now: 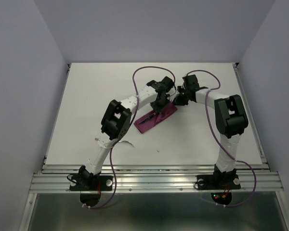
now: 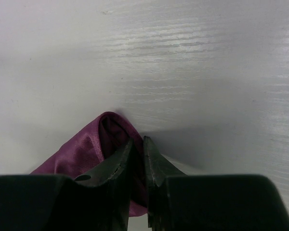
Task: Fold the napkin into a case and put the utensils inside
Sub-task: Stuff the knife into the folded napkin.
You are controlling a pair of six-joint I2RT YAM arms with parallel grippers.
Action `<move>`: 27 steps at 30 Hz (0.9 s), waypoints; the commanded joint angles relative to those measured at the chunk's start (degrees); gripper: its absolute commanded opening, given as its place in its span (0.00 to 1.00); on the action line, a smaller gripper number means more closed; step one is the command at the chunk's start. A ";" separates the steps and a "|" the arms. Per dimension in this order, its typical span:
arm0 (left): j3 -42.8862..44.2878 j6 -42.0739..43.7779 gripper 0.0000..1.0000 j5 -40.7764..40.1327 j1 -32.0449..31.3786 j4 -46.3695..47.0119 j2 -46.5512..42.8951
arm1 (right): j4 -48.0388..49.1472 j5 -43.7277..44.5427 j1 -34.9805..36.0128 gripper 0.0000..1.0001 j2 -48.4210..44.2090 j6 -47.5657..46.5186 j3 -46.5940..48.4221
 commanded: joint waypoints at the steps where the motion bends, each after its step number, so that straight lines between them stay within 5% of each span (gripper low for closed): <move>1: 1.27 0.21 0.00 -2.06 0.71 1.05 -2.76 | -1.20 1.06 0.75 0.20 -1.52 -0.55 -1.86; 17: -8.57 1.44 0.00 -0.57 1.06 7.73 -8.91 | 15.75 -6.06 0.75 0.21 -4.95 7.80 -11.17; 27: -11.74 2.84 0.00 -1.01 1.41 9.32 -11.46 | 16.37 -5.88 0.75 0.20 -4.51 8.06 -11.26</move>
